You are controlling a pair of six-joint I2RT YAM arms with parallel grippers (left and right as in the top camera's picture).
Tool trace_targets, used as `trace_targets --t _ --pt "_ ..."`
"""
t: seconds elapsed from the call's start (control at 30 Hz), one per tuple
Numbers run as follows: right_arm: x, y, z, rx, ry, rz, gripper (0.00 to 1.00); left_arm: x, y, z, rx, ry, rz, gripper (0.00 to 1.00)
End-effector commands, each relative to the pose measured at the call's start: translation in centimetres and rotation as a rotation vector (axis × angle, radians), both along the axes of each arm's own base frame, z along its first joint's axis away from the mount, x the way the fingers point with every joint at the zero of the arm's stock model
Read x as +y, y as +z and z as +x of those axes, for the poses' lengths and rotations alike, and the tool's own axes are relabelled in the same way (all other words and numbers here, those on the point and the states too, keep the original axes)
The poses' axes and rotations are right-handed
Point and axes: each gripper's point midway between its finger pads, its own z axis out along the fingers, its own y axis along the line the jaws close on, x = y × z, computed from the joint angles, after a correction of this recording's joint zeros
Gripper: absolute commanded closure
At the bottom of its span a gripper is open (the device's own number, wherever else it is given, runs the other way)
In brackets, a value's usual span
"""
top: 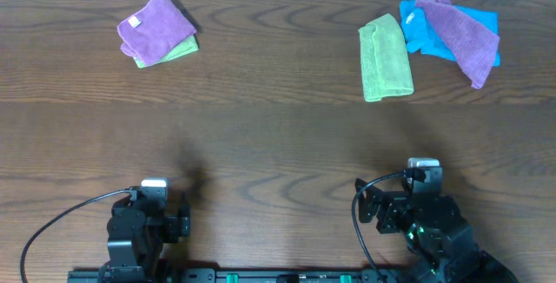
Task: Fold the cloth
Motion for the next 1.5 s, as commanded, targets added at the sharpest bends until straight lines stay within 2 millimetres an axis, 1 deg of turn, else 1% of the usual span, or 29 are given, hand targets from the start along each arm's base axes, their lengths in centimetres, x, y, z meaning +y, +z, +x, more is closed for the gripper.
trace_targets --t 0.0,0.07,0.17,0.3,0.4,0.5,0.6,0.8,0.87,1.0,1.1,1.47 --pt "-2.1 -0.5 0.5 -0.001 -0.106 -0.037 0.01 0.2 -1.2 -1.0 0.056 0.000 0.018 0.05" --pt "-3.6 -0.9 0.7 -0.008 -0.164 -0.067 0.01 0.2 -1.2 -1.0 0.056 0.000 0.018 0.05" --pt "-5.5 -1.7 0.7 -0.047 -0.181 -0.155 0.01 0.2 -1.2 -1.0 0.056 0.000 0.018 0.05" --pt "-8.2 -3.2 0.4 -0.078 -0.242 -0.248 0.01 0.2 -1.2 -1.0 0.056 0.000 0.018 0.05" --pt "-9.2 -4.1 0.5 -0.094 -0.252 -0.288 0.01 0.2 -1.2 -1.0 0.056 0.000 0.018 0.05" --pt "-9.7 -4.9 0.8 -0.114 -0.247 -0.317 0.01 0.2 -1.2 -1.0 0.056 0.000 0.018 0.05" --pt "-9.8 -5.8 1.1 -0.129 -0.243 -0.320 0.01 0.2 -1.2 -1.0 0.056 0.000 0.018 0.05" --pt "-8.9 -8.0 1.7 -0.139 -0.182 -0.303 0.01 0.2 -1.2 -1.0 0.056 0.000 0.018 0.05" --pt "-8.6 -8.4 1.7 -0.136 -0.167 -0.294 0.01 0.2 -1.2 -1.0 0.056 0.000 0.018 0.05" --pt "-8.3 -8.4 1.7 -0.138 -0.136 -0.312 0.01 0.2 -1.2 -1.0 0.055 0.000 0.018 0.05" --pt "-7.7 -8.9 1.4 -0.128 -0.082 -0.324 0.01 0.2 -1.2 -1.0 0.056 0.000 0.018 0.05" --pt "-7.7 -8.7 1.5 -0.135 -0.081 -0.324 0.01 0.2 -1.2 -1.0 0.056 0.000 0.018 0.05"
